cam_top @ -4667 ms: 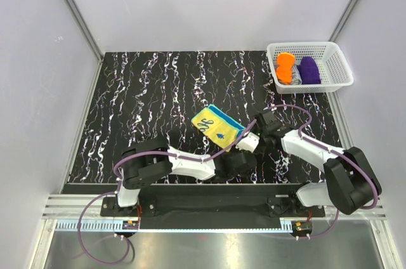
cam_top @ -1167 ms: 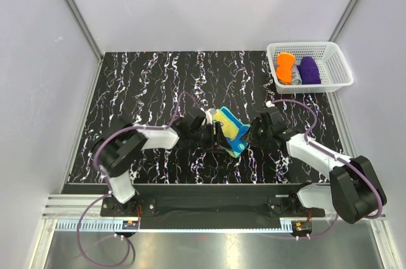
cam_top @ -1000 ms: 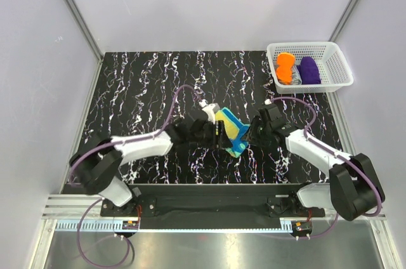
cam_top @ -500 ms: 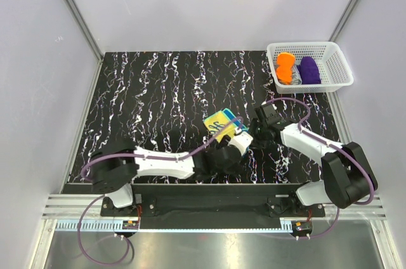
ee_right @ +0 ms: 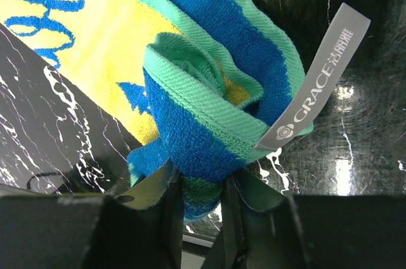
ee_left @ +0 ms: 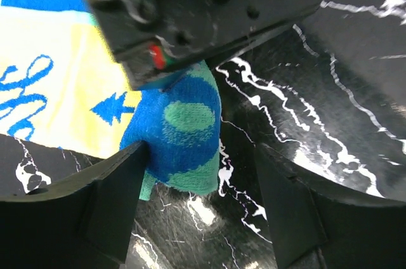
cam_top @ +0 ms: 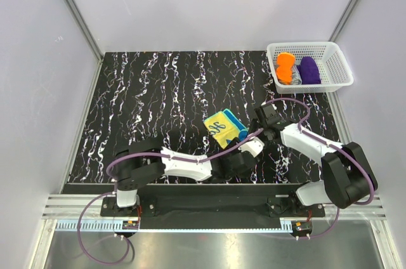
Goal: Roll the towels
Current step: Roll the towel
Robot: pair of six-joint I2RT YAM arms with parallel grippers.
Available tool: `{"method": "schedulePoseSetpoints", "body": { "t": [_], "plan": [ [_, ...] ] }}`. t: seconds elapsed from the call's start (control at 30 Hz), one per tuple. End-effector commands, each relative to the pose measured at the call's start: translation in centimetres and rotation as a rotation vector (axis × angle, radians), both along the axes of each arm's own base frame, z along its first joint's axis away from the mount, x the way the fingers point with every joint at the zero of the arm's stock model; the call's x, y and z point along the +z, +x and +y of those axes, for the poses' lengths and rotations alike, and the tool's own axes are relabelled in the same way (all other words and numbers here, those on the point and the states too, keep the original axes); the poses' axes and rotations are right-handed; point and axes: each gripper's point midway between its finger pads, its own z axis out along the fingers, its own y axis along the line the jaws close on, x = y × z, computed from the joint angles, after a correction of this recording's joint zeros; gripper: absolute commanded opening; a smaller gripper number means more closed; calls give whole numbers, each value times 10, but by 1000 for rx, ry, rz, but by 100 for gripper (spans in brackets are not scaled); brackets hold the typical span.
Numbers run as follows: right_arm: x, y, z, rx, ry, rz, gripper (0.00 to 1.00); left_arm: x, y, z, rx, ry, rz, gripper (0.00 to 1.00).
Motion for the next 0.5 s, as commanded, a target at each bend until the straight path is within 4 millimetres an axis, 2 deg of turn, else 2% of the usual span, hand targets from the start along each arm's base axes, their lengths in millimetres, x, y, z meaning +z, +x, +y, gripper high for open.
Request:
{"method": "schedulePoseSetpoints", "body": {
  "t": [0.0, 0.07, 0.17, 0.2, 0.27, 0.3, 0.37, 0.47],
  "plan": [
    [10, -8, 8, 50, 30, 4, 20, 7, 11, -7, 20, 2, -62, 71],
    [10, -10, 7, 53, 30, 7, 20, 1, 12, -4, 17, 18, -69, 68],
    [11, -14, 7, 63, 34, 12, 21, -3, 13, -2, 8, 30, -79, 52],
    [11, -15, 7, 66, 35, 17, 20, -4, 13, -3, 4, 32, -82, 40],
    [12, -17, 8, 75, 44, 18, 21, -6, 13, -2, -1, 38, -83, 31],
    [12, -19, 8, 74, 45, 23, 20, -5, 15, -2, -1, 35, -86, 20],
    [13, -21, 8, 74, 49, 23, 20, -7, 12, -4, -34, 28, -65, 13],
    [14, -21, 5, 68, 38, 18, 23, -5, 5, -9, -83, 16, -35, 7]
  ]
}}
